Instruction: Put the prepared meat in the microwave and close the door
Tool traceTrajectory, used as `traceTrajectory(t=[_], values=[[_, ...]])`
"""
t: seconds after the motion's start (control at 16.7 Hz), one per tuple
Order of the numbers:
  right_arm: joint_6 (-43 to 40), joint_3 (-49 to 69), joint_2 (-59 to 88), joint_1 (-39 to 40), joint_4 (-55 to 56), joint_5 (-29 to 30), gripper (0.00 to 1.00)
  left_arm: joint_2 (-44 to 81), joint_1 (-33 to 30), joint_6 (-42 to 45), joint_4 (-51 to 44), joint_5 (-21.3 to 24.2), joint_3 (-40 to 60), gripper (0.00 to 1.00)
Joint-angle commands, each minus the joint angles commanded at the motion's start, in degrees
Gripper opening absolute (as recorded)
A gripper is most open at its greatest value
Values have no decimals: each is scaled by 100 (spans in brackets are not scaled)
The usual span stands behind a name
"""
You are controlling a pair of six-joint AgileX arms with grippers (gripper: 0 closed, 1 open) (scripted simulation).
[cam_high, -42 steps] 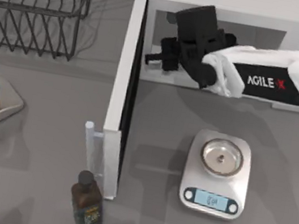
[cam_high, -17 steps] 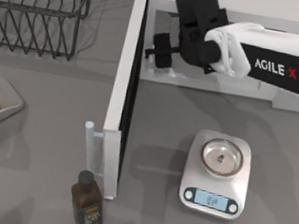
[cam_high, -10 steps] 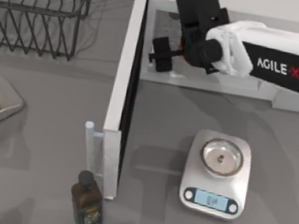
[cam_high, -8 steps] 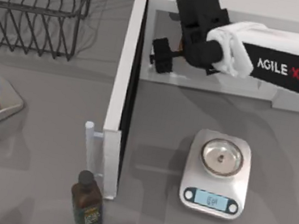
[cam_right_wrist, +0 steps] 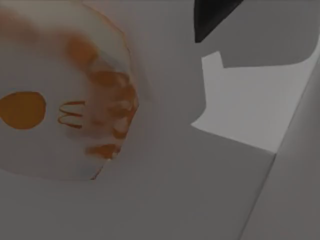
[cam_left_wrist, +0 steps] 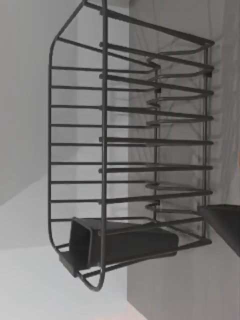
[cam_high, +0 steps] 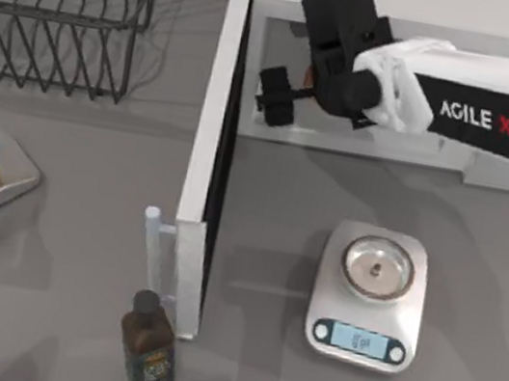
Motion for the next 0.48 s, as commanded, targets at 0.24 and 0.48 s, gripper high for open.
traceTrajectory(t=[0.24, 0.48], values=[[-117, -437, -828, -207, 278, -188, 100, 0, 0, 0, 0, 0, 0, 100], [-289, -1470, -2609, -583, 642, -560, 100, 0, 0, 0, 0, 0, 0, 100]])
